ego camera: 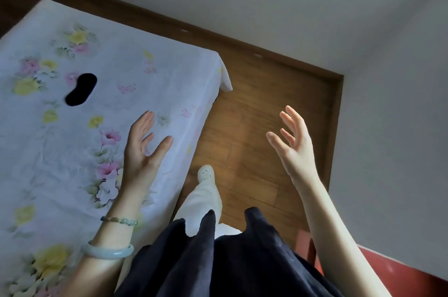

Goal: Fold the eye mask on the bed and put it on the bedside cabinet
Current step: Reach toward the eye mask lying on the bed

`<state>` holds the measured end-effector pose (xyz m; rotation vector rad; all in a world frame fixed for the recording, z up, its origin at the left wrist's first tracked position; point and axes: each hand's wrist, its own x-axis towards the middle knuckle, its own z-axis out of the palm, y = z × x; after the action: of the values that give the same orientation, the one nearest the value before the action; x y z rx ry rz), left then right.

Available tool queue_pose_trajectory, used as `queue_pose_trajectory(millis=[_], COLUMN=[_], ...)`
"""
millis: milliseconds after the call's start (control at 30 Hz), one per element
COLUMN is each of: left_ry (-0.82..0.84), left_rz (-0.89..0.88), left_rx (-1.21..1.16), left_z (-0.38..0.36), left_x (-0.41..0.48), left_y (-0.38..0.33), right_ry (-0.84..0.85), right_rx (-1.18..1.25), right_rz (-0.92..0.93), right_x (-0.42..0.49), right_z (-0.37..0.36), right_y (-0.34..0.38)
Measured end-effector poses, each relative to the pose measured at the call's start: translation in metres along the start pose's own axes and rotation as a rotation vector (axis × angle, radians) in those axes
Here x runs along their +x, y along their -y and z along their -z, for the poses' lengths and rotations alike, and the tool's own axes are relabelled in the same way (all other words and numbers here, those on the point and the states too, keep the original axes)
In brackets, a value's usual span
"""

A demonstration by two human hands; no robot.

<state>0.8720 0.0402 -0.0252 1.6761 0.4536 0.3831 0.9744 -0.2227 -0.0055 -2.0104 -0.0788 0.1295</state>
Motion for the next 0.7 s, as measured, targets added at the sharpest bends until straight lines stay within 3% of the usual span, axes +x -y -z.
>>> queue_pose_trajectory(millis=[367, 700], left_ry=[-0.05, -0.131], left_rz=[-0.023, 0.047], left_rx=[-0.014, 0.007], left_z=[-0.015, -0.019], left_x=[0.177, 0.267], left_y=[-0.002, 0.002], right_ry=[0.057, 0.172], right_rx=[0.003, 0.0], right_rz=[0.06, 0.069], right_x=[0.182, 0.305], right_z=[-0.043, -0.082], right_y=[0.037, 0.064])
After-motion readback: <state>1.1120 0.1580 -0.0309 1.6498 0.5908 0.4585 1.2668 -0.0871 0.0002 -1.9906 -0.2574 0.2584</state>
